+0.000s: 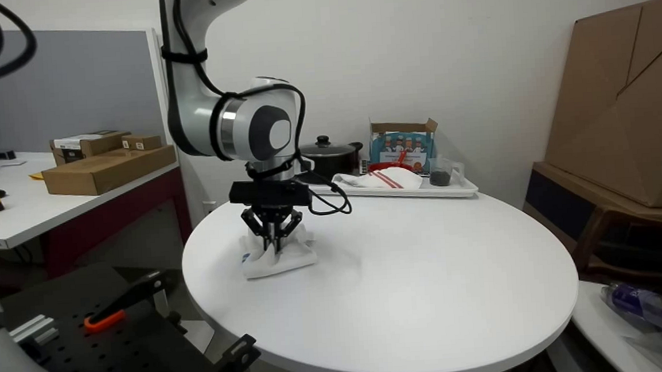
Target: Wipe the table with the cloth
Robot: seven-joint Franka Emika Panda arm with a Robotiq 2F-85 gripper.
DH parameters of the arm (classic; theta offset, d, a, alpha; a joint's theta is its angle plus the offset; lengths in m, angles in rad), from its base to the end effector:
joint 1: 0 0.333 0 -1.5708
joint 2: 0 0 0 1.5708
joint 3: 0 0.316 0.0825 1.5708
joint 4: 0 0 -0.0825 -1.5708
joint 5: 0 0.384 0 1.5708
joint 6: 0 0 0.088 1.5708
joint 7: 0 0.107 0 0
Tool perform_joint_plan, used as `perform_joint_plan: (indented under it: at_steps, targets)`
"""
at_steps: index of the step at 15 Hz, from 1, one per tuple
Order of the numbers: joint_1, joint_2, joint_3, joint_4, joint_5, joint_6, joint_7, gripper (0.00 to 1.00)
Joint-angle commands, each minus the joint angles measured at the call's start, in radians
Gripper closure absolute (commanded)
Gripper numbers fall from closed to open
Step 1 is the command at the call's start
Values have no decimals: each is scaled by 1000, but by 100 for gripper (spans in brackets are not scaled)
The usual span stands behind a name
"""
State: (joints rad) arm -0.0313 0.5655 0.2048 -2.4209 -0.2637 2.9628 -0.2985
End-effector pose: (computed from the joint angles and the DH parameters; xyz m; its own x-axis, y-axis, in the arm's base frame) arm 0.4543 0.1102 0.0874 0.7643 0.6443 0.0265 0.6446 -0.7624 -0.0575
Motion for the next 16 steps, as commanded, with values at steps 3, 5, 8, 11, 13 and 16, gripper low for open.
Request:
perform_joint_plan:
  at_steps: [3,5,8,11,13,16]
  targets:
    - [30,55,64,-11,32,-13,-20,97]
    - [53,76,38,27,40,-37,2,97]
    - [93,135,-1,118,58,-117,31,97]
    - [148,180,-33,215,63,-211,76,97]
    - [167,206,-40,278,74,-269,93,97]
    - [167,241,-38,377,105,-354,95,97]
